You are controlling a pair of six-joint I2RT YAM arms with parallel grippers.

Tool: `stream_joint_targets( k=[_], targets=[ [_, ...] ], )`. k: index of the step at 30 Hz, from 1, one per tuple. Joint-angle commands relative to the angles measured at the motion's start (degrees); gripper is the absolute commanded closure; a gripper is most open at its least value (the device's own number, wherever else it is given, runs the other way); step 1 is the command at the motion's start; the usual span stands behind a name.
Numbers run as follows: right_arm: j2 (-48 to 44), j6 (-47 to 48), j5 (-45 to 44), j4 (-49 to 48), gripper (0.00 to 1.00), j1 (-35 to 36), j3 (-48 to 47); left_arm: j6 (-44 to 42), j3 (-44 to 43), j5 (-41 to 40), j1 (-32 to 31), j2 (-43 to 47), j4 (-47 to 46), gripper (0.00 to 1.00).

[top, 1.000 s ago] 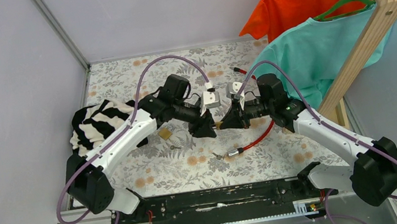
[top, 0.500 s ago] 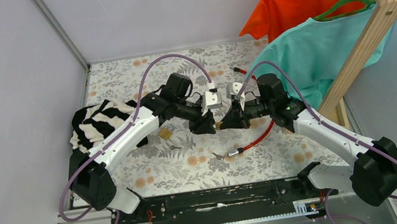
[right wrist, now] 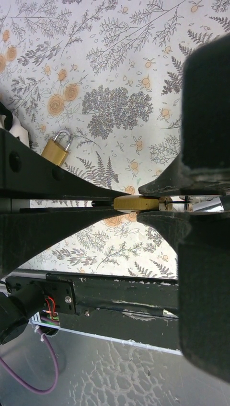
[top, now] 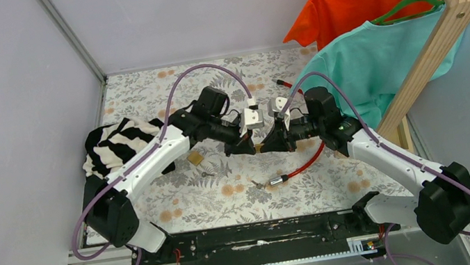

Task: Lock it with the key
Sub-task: Lock the lock.

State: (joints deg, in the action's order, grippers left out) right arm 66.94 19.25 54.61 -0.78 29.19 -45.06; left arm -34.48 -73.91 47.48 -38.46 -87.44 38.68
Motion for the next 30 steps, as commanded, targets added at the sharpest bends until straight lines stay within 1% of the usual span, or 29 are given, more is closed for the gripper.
stream_joint_targets(
  k=[1, 2, 3, 6, 7, 8, 9, 14, 18, 20, 24, 27, 30],
  targets=[
    [-1.97, -0.32, 1.23, -2.78, 0.89, -0.12, -2.66, -1.84, -0.48, -1.08, 0.38, 1.16, -1.73, 1.0],
    [-1.98, -0.27, 0.94, -2.4, 0.83, -0.23, -2.81, -2.25, -0.34, -1.62, 0.4, 1.65, -1.46, 1.0],
    [-1.94, -0.2, 0.61, -2.04, 0.74, -0.35, -2.96, -2.7, -0.06, -2.25, 0.4, 2.33, -1.43, 1.0],
    [-1.69, 2.78, -0.73, 1.81, 0.36, -0.38, -4.51, -4.43, 0.95, -4.16, 0.4, 4.3, -1.47, 1.0],
    [-1.68, 3.99, -1.18, 3.66, 0.3, -0.42, -5.4, -5.06, 1.26, -4.67, 0.4, 4.84, -1.44, 1.0],
    [-1.83, 5.12, -1.68, 6.01, 0.26, -0.42, -6.06, -5.84, 1.63, -5.1, 0.4, 5.43, -1.37, 1.0],
    [-2.0, 5.86, -2.16, 7.19, 0.25, -0.38, -6.57, -6.66, 2.23, -5.44, 0.36, 5.95, -1.27, 1.0],
    [-3.19, 10.99, -3.83, 13.77, 0.26, -0.41, -8.99, -9.26, 4.47, -5.22, 0.38, 7.82, -0.71, 1.0],
    [-1.48, 13.94, -3.83, 19.27, 0.32, -0.38, -12.05, -7.42, 4.66, -4.21, 0.4, 8.65, -0.62, 1.0],
    [-1.06, 13.01, -2.03, 19.03, 0.38, -0.42, -11.76, -6.09, 4.25, -3.67, 0.3, 8.65, -0.62, 1.0],
    [-0.55, 8.54, 0.78, 14.48, 0.53, -0.34, -9.7, -4.57, 3.91, -3.58, -0.08, 8.63, -1.23, 1.0],
    [-0.01, 7.92, 0.82, 13.65, 0.56, -0.34, -8.84, -4.28, 3.99, -3.75, -0.24, 8.96, -1.46, 1.0],
    [0.83, 7.2, 1.61, 13.2, 0.61, -0.09, -8.51, -3.86, 4.58, -3.42, -0.29, 9.4, -2.4, 1.0]
  ],
)
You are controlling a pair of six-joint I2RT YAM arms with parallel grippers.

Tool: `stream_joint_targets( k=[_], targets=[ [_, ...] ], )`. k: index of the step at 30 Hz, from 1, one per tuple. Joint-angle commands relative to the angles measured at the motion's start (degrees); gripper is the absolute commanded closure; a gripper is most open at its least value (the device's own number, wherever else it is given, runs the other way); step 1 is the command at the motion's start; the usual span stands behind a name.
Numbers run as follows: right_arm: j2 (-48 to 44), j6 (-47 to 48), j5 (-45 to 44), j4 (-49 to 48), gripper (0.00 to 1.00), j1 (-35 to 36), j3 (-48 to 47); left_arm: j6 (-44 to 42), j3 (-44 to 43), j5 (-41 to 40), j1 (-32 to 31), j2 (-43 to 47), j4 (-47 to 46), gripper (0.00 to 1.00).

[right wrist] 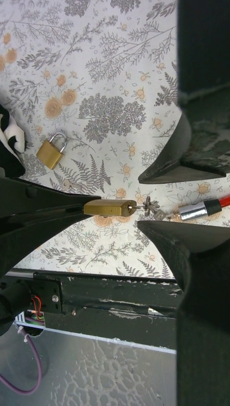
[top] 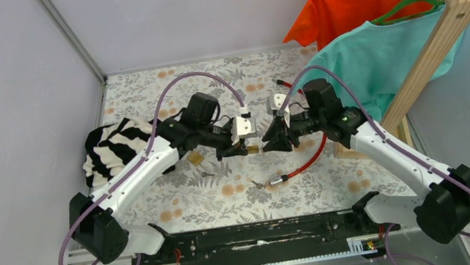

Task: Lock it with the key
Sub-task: Lock the lock.

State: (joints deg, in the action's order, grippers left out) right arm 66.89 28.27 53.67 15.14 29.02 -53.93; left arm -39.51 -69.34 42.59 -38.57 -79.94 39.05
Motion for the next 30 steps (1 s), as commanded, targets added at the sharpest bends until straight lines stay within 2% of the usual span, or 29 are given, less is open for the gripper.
stream_joint_targets(
  k=[1, 6, 16, 30],
  targets=[
    [1.26, -1.88, 2.5, -2.62, 0.62, 0.4, 0.4, 1.25, 0.18, 1.75, -0.11, 2.02, -3.01, 1.0],
    [2.26, -1.59, 2.27, -2.48, 0.71, 1.15, 0.31, 1.36, 0.12, 1.8, -0.24, 1.75, -3.1, 1.0],
    [1.64, -0.05, 1.1, -3.17, 1.0, 1.26, 1.6, 0.61, 0.97, 0.9, -0.26, 1.59, -3.1, 1.0],
    [0.45, 5.72, -2.62, 0.56, 1.0, -0.16, 1.82, -1.98, 5.02, -4.79, -0.04, 5.92, -4.33, 1.0]
  ],
)
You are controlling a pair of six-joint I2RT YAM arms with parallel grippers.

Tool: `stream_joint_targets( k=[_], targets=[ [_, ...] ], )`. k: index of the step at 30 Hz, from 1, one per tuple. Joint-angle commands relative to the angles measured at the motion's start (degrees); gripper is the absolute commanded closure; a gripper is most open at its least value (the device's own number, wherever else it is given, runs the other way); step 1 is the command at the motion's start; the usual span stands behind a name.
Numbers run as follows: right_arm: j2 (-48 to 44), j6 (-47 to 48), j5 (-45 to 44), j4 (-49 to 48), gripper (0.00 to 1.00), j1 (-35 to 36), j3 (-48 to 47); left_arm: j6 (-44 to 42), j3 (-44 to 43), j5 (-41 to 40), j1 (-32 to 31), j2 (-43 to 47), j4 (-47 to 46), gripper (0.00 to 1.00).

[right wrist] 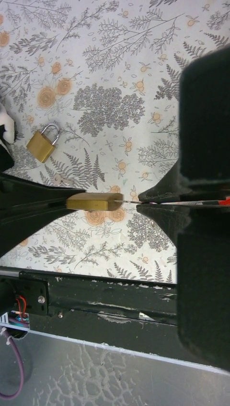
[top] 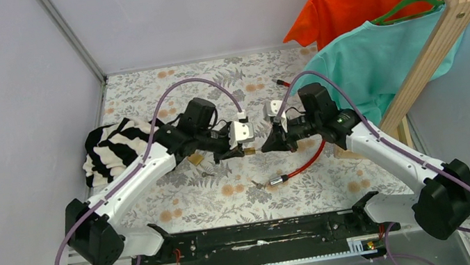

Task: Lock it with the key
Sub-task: Lock the lock.

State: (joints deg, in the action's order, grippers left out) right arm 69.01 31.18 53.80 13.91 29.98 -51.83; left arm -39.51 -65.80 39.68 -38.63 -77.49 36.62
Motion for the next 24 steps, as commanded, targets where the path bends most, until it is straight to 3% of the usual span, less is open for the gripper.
stream_joint_targets(
  k=[1, 9, 15, 18, 24],
  targets=[
    [-1.73, 3.24, -2.75, 2.12, 1.0, -1.36, -0.33, -2.31, 1.94, -2.2, 0.11, 3.88, -1.97, 1.0],
    [-2.26, 5.04, -3.7, 4.12, 1.0, -2.49, -1.0, -3.61, 4.85, -4.42, 0.99, 7.02, -1.93, 1.0],
    [-3.93, 4.46, -5.65, 2.48, 1.0, -2.54, 0.54, -0.59, 6.24, -11.26, 2.84, 7.47, -2.74, 1.0],
    [-3.45, 3.49, -5.43, 1.91, 1.0, -2.43, 0.7, 2.73, 6.05, -15.61, 4.15, 4.7, -4.14, 1.0],
    [-3.08, 2.56, -5.5, 0.95, 1.0, -1.72, 1.23, 6.63, 4.21, -16.38, 6.34, -7.52, -5.43, 1.0]
  ],
)
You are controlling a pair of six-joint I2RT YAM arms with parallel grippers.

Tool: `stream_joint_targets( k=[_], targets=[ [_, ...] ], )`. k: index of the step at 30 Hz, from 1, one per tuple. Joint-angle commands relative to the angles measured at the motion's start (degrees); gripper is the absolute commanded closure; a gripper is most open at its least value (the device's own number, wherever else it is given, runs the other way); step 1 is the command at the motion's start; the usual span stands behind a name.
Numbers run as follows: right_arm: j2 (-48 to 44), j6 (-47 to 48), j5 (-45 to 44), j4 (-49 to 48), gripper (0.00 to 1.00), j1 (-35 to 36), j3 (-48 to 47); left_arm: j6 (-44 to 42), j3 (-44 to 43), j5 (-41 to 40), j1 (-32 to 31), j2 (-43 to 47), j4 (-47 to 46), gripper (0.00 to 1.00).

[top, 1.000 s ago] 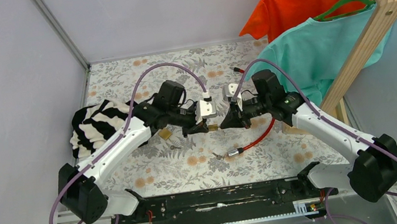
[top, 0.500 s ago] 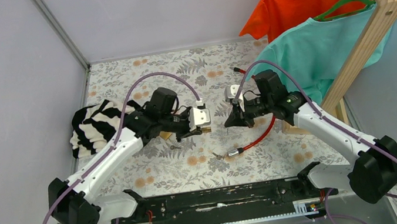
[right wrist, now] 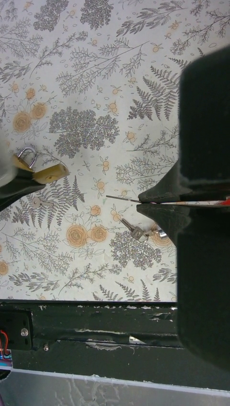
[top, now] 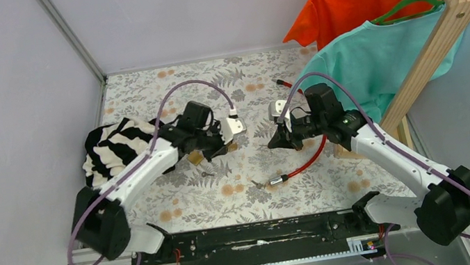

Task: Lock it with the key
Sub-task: Lock the lock, then place the lock at the center of the board.

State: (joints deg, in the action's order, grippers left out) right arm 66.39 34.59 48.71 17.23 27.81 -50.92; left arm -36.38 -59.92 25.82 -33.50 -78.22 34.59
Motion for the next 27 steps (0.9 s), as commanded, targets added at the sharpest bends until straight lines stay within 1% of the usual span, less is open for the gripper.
stream_joint_targets(
  k=[1, 3, 6, 11, 15, 22, 24, 27],
  targets=[
    [-0.55, -0.84, -0.42, -2.38, 1.0, 0.43, 0.37, 3.51, -2.4, -2.3, 1.54, -8.96, -3.23, 1.0],
    [-0.6, -0.86, -0.29, -2.41, 1.0, 0.47, 0.51, 3.53, -4.59, -0.68, 2.58, -13.45, -2.57, 1.0],
    [-0.56, -0.79, -0.03, -2.52, 1.0, 0.43, 0.8, 5.85, -9.05, 2.81, 4.94, -19.7, -1.56, 0.98],
    [-0.26, -0.76, 0.64, -2.56, 1.0, 0.46, 1.03, 7.83, -13.57, 7.08, 8.46, -27.36, -1.14, 0.94],
    [-0.01, -0.72, 0.85, -2.61, 1.0, 0.45, 1.17, 8.34, -15.77, 9.82, 10.71, -31.39, 0.03, 0.89],
    [0.5, -0.63, 0.86, -2.56, 1.0, 0.5, 1.16, 8.4, -18.83, 13.49, 13.77, -36.1, 2.36, 0.88],
    [0.58, -0.58, 0.88, -2.71, 1.0, 0.5, 1.15, 8.55, -19.08, 14.2, 14.41, -36.82, 2.68, 0.86],
    [0.8, -0.66, 0.95, -2.72, 1.0, 0.52, 1.17, 8.98, -19.26, 14.46, 15.11, -37.99, 3.25, 0.79]
  ],
)
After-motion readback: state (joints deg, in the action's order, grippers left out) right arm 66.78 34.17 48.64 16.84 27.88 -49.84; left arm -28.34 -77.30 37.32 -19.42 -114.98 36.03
